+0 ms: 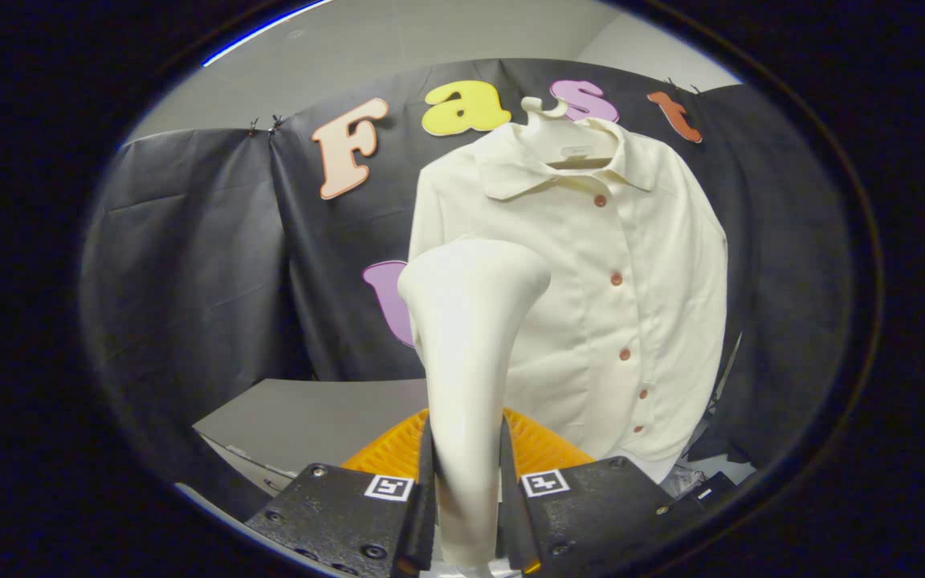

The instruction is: Iron the clothes twice with a garment steamer, once on the left side and once on the right side.

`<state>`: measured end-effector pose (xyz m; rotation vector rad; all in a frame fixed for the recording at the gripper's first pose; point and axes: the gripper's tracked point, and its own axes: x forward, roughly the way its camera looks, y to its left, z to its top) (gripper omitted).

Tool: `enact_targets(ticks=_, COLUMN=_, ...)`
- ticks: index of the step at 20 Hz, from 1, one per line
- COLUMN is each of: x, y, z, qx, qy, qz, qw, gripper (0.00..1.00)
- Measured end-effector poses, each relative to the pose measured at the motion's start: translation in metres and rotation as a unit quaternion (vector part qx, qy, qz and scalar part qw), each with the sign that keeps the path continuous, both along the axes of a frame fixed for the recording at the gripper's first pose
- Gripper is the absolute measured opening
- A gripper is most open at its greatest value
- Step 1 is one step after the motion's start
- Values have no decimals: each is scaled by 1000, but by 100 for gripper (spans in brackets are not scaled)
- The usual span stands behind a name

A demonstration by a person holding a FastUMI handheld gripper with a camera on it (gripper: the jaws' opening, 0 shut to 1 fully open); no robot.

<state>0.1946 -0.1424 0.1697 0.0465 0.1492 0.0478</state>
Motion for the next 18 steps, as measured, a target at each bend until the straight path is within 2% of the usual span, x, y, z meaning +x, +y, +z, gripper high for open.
enact_targets(ticks=3, x=16, y=-16, z=-4, qx=1, qy=8, qz=-4, qw=1000, gripper=35)
enact_targets(ticks=10, x=58, y=-28, z=43, qx=-1, qy=-31, qz=6, qw=1000, gripper=35)
enact_targets(ticks=14, x=69, y=-33, z=22, qx=2, qy=-17, qz=8, qw=1000, gripper=35)
enact_targets(ticks=18, x=66, y=-34, z=-24, qx=-17, qy=6, qz=16, qw=1000, gripper=35)
